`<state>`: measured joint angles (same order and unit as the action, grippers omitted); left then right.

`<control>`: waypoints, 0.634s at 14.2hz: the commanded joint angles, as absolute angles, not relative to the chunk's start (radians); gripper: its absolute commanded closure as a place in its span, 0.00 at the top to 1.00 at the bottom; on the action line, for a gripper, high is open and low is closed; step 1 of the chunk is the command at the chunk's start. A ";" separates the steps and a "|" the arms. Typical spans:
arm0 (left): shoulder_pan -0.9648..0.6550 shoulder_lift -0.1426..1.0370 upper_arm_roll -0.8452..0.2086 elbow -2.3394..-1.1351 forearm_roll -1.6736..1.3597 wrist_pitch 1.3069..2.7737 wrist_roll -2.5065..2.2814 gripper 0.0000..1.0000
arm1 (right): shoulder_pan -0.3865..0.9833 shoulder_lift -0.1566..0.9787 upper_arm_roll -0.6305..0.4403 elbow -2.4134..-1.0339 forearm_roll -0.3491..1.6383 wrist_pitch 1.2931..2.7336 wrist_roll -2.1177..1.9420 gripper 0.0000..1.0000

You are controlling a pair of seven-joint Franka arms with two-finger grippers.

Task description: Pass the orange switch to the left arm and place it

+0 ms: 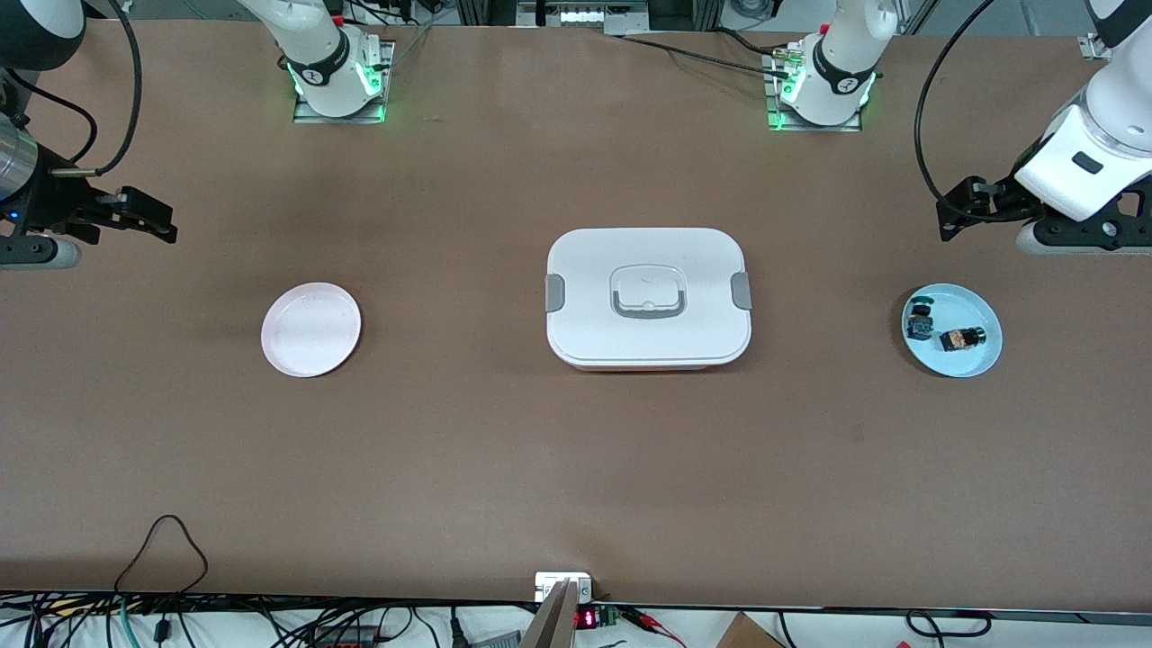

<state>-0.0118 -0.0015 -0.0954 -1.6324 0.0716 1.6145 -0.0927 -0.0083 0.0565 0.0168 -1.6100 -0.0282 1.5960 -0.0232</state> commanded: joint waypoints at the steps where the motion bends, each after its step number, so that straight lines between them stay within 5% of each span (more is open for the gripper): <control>1: -0.017 0.005 -0.092 -1.618 0.055 1.617 -0.080 1.00 | -0.014 0.032 0.021 -1.628 -0.014 1.588 -0.021 1.00; 9: -0.014 0.006 -0.091 -1.617 0.055 1.605 -0.081 1.00 | -0.014 0.031 0.021 -1.626 -0.014 1.589 -0.029 1.00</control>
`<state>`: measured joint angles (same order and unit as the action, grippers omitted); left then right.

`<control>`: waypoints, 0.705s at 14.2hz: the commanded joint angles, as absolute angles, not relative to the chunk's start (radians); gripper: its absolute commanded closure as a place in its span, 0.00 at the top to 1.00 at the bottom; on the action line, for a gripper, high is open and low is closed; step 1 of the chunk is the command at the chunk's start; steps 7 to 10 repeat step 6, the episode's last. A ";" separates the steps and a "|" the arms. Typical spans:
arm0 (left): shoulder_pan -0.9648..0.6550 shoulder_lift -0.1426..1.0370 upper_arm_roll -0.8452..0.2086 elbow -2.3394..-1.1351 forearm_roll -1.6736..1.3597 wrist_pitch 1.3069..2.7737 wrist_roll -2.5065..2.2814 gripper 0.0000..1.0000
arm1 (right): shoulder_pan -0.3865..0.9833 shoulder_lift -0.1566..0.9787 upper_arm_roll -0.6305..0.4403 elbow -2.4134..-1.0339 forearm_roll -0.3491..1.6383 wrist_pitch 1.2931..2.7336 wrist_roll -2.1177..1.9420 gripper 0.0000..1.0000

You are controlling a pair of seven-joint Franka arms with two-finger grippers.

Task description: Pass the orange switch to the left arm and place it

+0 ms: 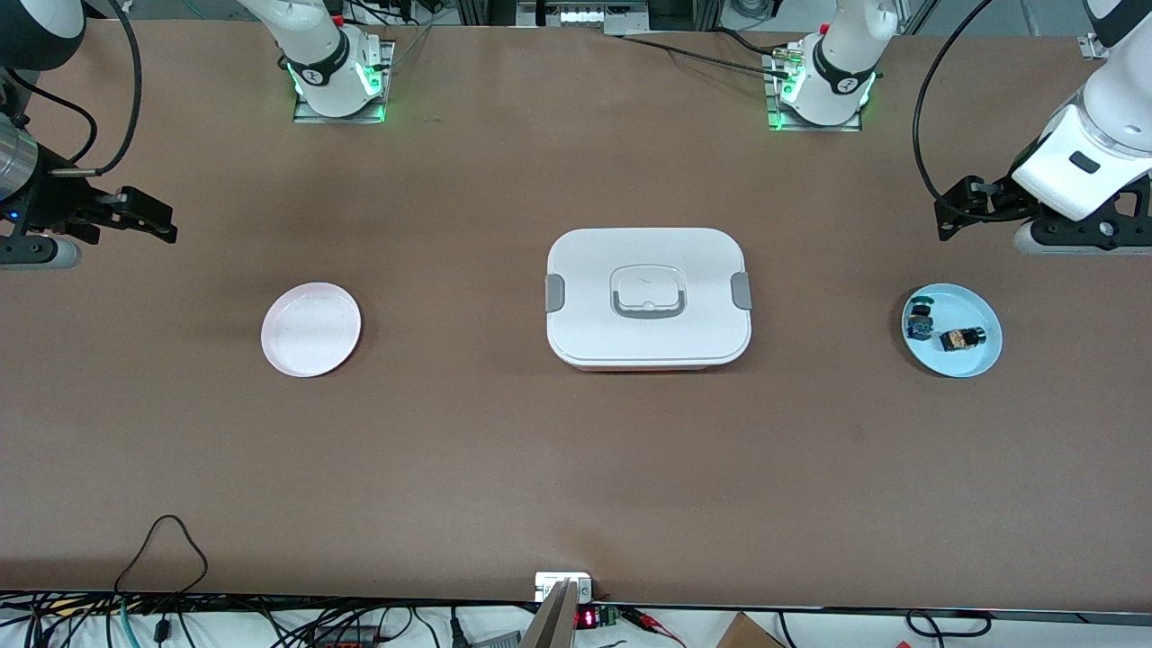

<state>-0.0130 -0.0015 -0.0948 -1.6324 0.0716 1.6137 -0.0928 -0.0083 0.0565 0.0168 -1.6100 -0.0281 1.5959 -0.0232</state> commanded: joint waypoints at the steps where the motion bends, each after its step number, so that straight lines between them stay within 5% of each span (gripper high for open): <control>1: -0.014 0.006 -0.091 -1.617 0.055 1.605 -0.081 1.00 | -0.014 0.031 0.021 -1.628 -0.014 1.589 -0.032 1.00; 10: -0.014 0.006 -0.091 -1.617 0.055 1.605 -0.080 1.00 | -0.014 0.031 0.021 -1.626 -0.014 1.588 -0.037 1.00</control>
